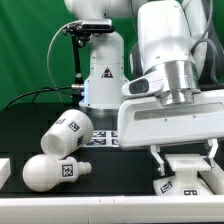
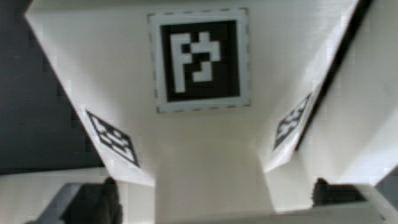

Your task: Assemble lamp

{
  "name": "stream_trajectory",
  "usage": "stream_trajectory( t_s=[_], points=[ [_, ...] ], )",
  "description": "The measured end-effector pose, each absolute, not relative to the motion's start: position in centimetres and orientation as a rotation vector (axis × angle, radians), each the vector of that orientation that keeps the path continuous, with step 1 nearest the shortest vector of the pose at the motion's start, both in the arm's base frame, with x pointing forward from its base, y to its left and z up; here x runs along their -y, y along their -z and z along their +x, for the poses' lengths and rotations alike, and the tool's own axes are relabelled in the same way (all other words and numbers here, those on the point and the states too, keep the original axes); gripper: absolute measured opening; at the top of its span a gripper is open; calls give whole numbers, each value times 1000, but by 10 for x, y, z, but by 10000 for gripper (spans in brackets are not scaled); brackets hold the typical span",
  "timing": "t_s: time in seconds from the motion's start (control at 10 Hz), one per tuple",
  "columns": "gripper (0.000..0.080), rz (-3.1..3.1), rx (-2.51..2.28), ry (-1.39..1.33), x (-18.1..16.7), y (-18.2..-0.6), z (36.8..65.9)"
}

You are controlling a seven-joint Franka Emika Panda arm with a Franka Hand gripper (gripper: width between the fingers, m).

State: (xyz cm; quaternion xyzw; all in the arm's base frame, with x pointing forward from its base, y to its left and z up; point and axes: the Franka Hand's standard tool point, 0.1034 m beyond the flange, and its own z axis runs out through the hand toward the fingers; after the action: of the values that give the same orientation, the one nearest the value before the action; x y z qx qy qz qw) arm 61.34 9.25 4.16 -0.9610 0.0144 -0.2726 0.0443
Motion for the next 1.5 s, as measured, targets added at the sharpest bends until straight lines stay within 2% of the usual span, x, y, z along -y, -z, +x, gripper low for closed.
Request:
stream_trajectory(
  t_s=[0.5,0.6,0.7,0.8,1.2,1.3,1.5],
  points=[
    [527,-2936,-41,824,-98,-40,613],
    [660,-2937,-39,824,-98,-40,613],
    [660,-2937,-37,824,-98,-40,613],
    [693,-2937,-37,824,-98,-40,613],
    [699,-2937,-35,824,-98,-40,613],
    [699,-2941,-33,805,-98,-45,614],
    [699,-2946,-21,812,-90,-65,617]
  ],
)
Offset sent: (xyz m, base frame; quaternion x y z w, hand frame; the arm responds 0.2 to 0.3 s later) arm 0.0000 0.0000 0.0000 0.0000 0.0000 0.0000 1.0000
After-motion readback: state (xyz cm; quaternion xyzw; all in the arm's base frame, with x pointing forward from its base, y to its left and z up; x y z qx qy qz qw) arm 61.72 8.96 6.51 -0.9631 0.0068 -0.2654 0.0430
